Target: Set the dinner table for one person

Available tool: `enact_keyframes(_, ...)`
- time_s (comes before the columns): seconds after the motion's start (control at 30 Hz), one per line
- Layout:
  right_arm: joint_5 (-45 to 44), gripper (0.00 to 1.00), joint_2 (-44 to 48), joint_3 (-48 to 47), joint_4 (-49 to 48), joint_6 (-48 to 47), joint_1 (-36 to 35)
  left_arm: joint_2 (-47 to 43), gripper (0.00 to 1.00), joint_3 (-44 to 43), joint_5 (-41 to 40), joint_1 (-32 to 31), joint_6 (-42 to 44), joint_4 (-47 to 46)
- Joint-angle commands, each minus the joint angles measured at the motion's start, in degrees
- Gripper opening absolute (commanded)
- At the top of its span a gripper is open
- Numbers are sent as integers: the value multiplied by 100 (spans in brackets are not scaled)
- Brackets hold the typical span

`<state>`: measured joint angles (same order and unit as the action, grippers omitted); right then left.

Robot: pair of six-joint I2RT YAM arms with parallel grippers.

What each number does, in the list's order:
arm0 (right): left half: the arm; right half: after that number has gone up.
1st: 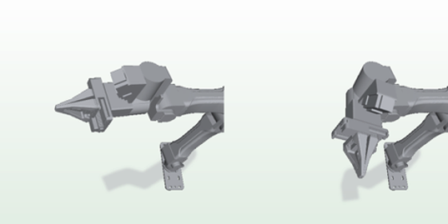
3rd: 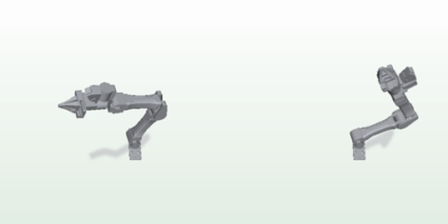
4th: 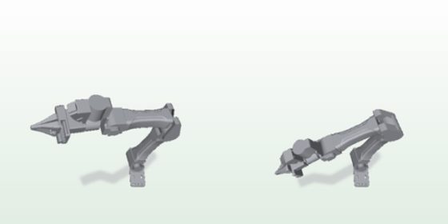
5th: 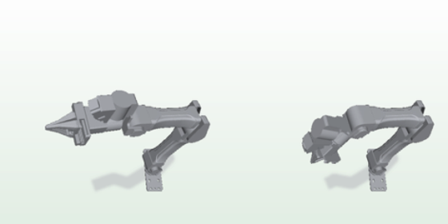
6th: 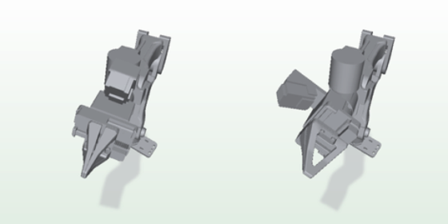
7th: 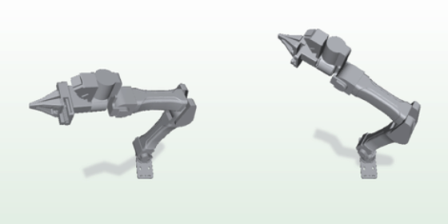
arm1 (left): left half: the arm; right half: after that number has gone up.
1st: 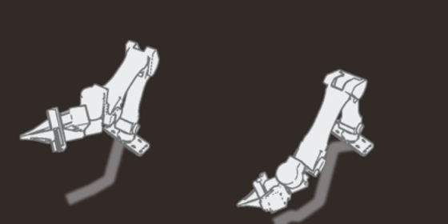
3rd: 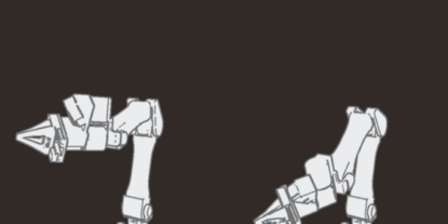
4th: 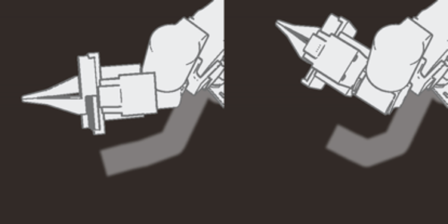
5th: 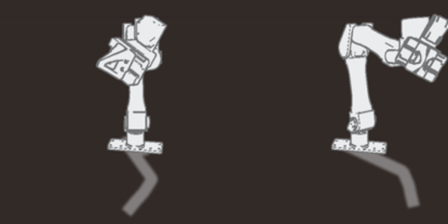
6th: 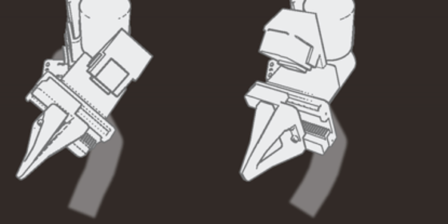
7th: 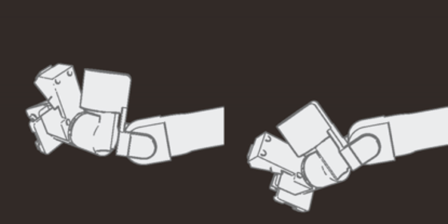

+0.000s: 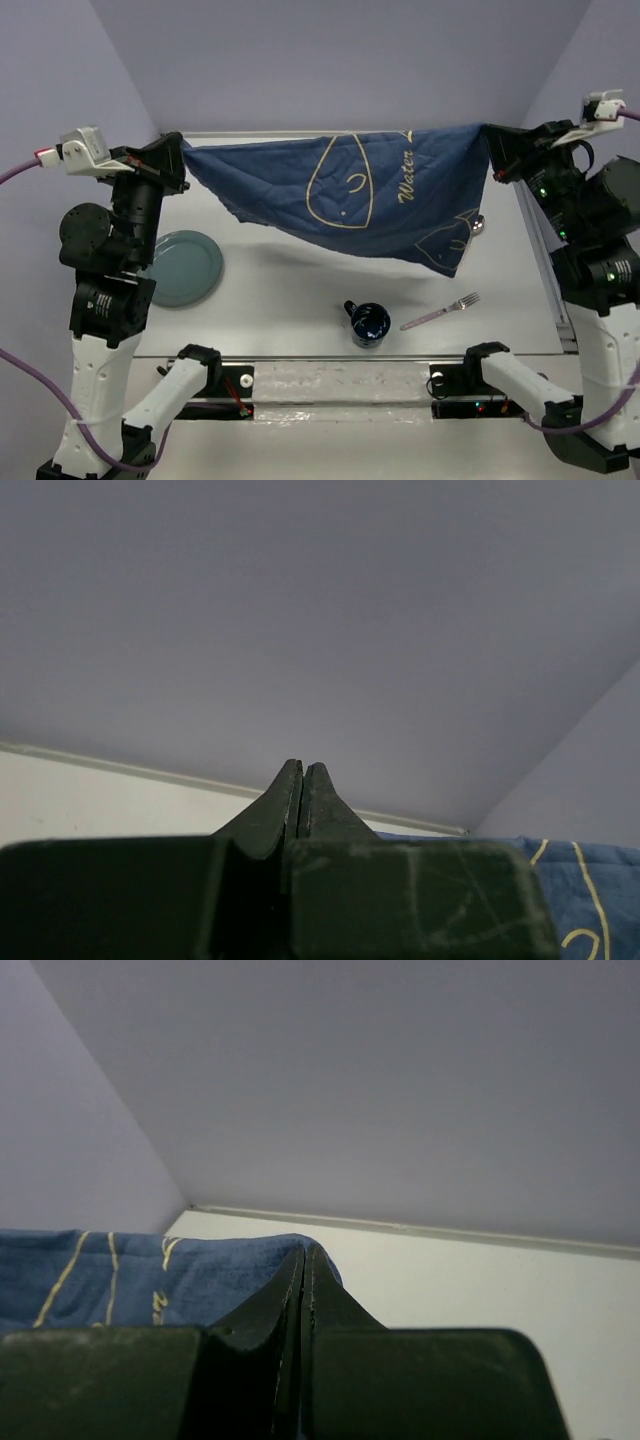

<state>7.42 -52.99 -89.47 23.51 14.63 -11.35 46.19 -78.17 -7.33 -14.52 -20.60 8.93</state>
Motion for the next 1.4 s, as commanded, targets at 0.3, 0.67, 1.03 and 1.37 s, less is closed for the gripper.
enact_keyframes(0.3,-672,0,-2407,-711,-610,-505,-42,2067,0,48,1339,1143,-611,-1516)
enact_keyframes(0.67,-680,0,-4122,-3611,-514,-777,195,4687,0,-3949,1471,1567,-647,-682)
enact_keyframes(1.03,-663,0,-2789,373,-2189,-1015,195,3002,0,596,1278,1611,-1085,-3339)
enact_keyframes(1.37,-1373,0,-2558,3892,-3537,-400,195,2665,0,5223,988,1654,-2386,-5937)
